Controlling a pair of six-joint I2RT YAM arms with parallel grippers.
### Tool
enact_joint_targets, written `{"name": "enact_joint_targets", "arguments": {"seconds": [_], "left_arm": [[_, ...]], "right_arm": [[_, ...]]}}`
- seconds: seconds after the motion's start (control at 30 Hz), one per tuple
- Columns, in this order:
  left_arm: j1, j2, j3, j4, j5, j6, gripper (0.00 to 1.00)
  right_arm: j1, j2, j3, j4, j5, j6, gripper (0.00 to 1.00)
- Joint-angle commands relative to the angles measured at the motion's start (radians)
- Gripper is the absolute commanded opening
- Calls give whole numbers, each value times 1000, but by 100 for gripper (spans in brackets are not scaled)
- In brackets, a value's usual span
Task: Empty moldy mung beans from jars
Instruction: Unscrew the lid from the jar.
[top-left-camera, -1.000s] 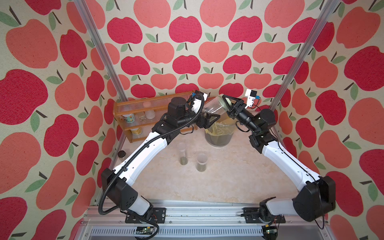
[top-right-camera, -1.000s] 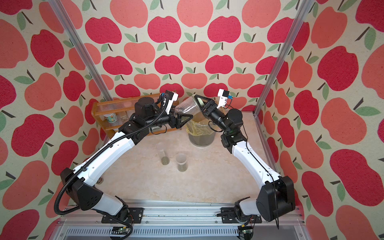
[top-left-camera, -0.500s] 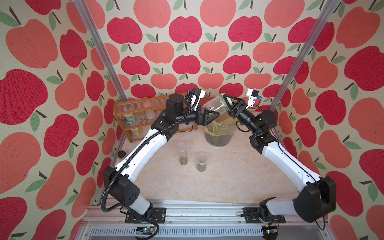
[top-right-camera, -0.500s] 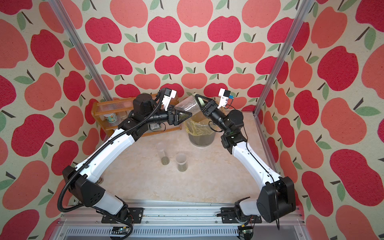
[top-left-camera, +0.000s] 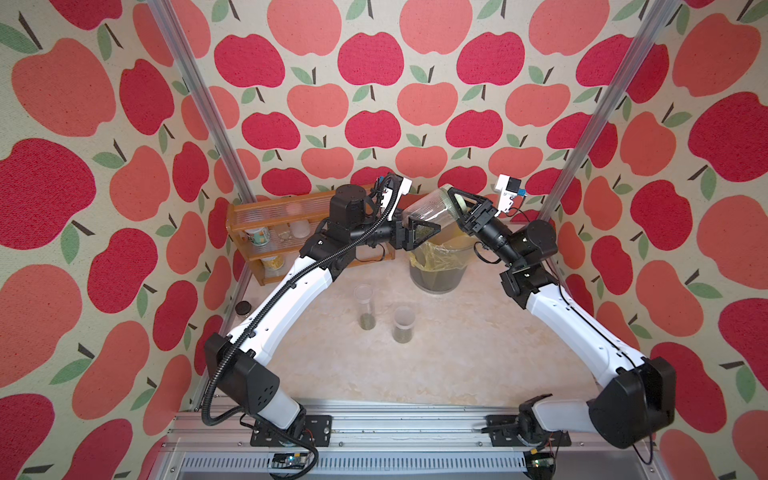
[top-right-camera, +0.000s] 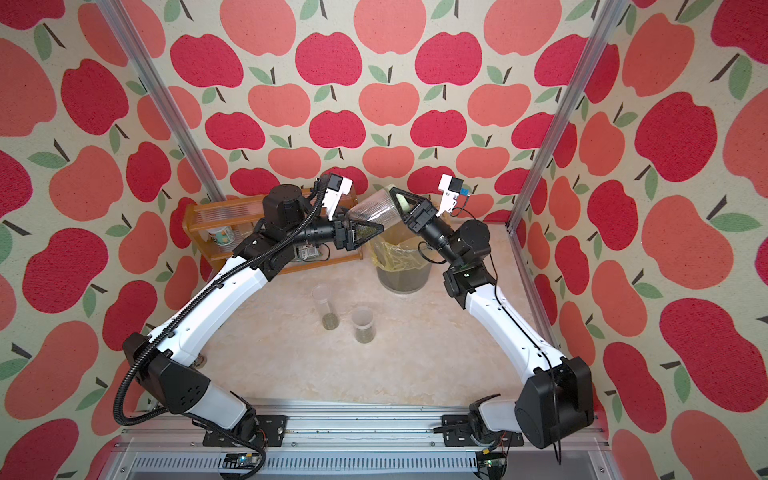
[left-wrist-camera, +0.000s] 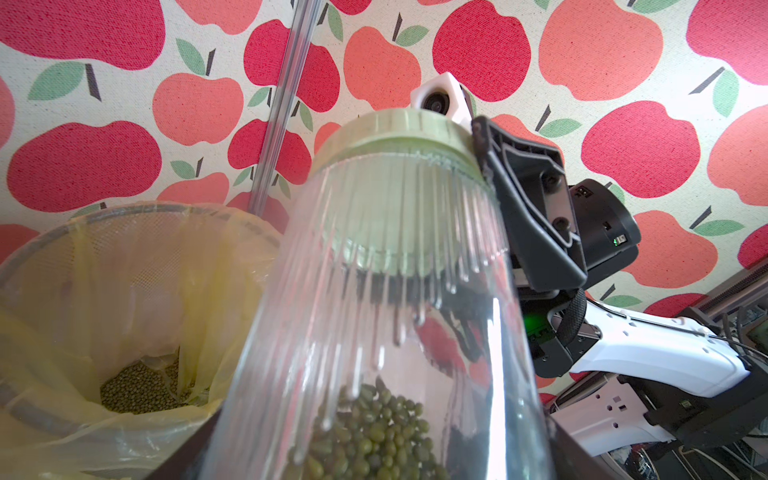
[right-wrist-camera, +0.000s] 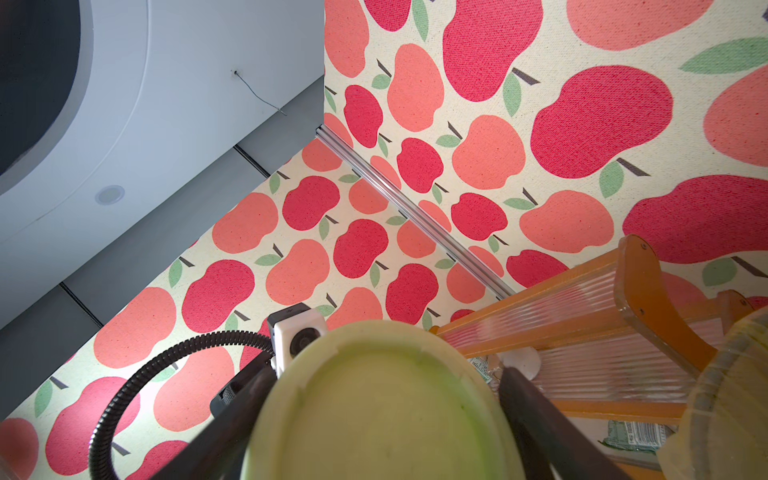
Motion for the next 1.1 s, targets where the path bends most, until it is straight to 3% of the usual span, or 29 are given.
{"name": "enact_joint_targets", "arguments": {"seconds": [0.0,0.13,0.57,0.73,0.9,1.0,1.07], "left_arm": [[81,-54,63,104,-153,-66,37],[121,-17,97,148,-37,-217,37],[132,41,171,114,39,-297,37],[115,32,184,51,-5,-209,37],[71,20,197,-35,-82,-42,37],[65,4,174,-24,-114,-4,37],[65,-9,153,-12,-138,32,37]], "right_arm": [[-18,-56,-5,24,-1,-119,56],[-17,-63,-8,40,2,-142,56],[-7,-12,-6,234,-16,-139,55],[-6,-5,11,191,-19,-147,56],[-12,-28,25,61,8,-175,67],[-27,-47,11,7,43,-165,91],[-60,-64,-14,-28,74,-126,99]]}}
